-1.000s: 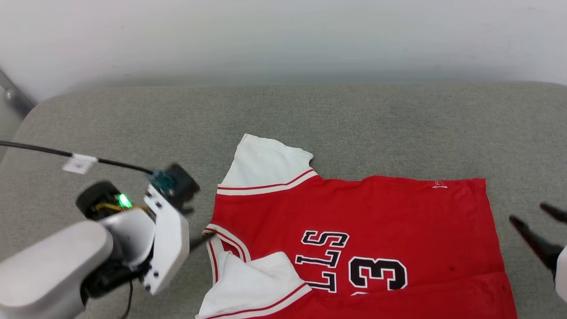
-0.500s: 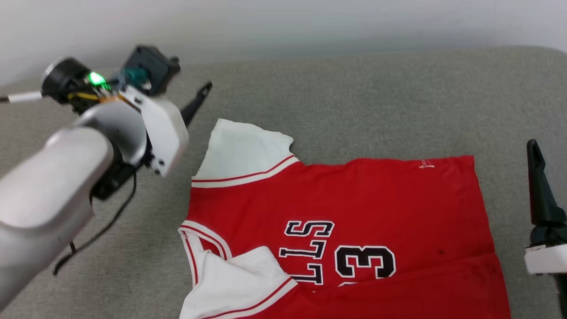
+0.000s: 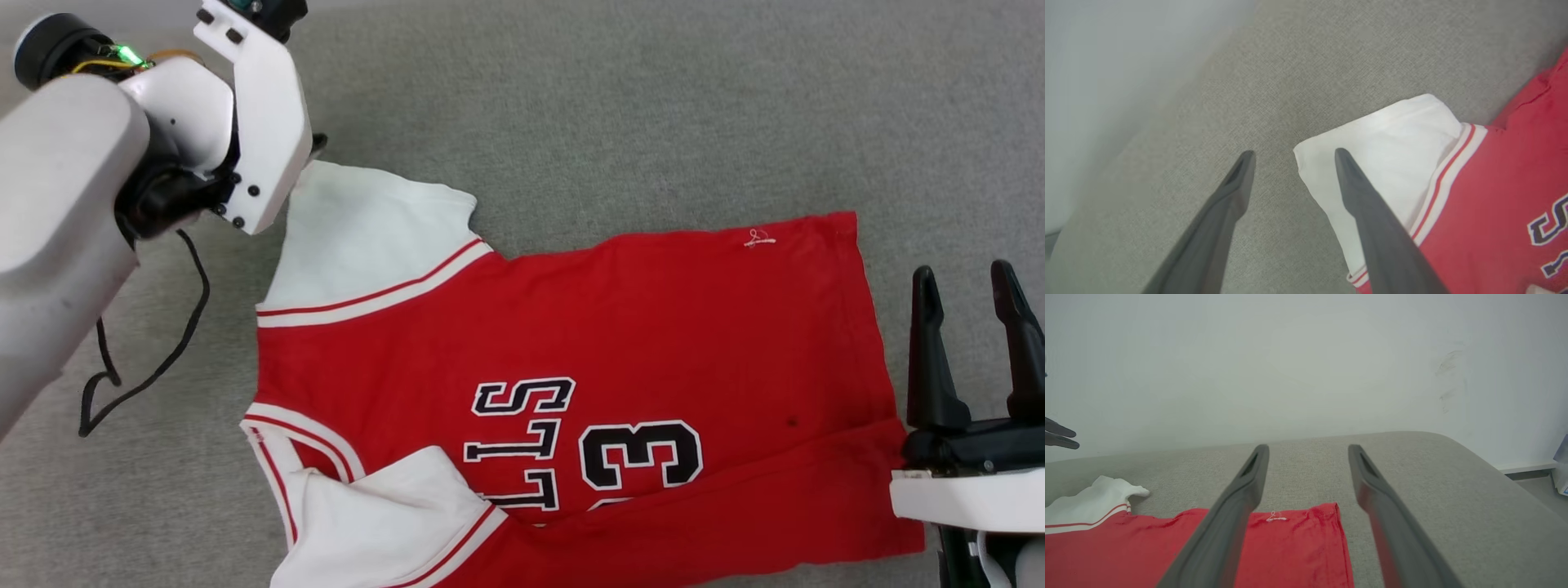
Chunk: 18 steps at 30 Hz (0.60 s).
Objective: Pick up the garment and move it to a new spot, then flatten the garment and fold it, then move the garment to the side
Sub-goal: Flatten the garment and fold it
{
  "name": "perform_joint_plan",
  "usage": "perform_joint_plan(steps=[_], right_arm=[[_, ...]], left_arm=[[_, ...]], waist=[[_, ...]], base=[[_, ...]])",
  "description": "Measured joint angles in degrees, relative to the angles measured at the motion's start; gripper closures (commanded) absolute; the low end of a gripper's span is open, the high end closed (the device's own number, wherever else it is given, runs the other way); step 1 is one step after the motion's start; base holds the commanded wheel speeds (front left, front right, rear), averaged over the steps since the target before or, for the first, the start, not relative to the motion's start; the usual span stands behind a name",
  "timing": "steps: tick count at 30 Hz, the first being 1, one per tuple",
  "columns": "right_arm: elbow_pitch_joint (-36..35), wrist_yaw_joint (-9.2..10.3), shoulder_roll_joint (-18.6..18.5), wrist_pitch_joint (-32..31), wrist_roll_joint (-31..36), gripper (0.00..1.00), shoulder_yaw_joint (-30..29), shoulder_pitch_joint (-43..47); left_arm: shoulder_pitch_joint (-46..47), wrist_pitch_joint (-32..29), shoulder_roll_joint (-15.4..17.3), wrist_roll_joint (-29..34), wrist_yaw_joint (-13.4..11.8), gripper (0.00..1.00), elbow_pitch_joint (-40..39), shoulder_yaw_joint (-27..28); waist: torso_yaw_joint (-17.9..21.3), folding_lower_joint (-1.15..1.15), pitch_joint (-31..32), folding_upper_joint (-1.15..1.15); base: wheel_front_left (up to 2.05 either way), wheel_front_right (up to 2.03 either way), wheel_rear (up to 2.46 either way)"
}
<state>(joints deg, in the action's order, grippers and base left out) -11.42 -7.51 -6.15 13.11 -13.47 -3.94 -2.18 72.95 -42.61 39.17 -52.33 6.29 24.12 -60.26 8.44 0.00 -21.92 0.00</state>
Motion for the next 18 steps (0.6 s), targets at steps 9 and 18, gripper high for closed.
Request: perform_joint_plan(steps=[9, 18], right_arm=[[2.3, 0.0, -0.4, 1.0, 0.5, 0.0, 3.3, -4.7], [4.8, 0.0, -1.4, 1.6, -0.1, 0.0, 6.2, -7.3]], left_arm=[[6.2, -15.2, -0.9, -2.5, 0.8, 0.0, 1.1, -4.1], [9.5, -19.8, -0.6, -1.4, 1.2, 0.0, 1.7, -7.7]], waist=[[2.1, 0.0, -6.7, 0.0], [3.7, 0.0, -11.8, 0.0]], base=[[0.0, 0.0, 0.0], [0.0, 0.0, 0.0]])
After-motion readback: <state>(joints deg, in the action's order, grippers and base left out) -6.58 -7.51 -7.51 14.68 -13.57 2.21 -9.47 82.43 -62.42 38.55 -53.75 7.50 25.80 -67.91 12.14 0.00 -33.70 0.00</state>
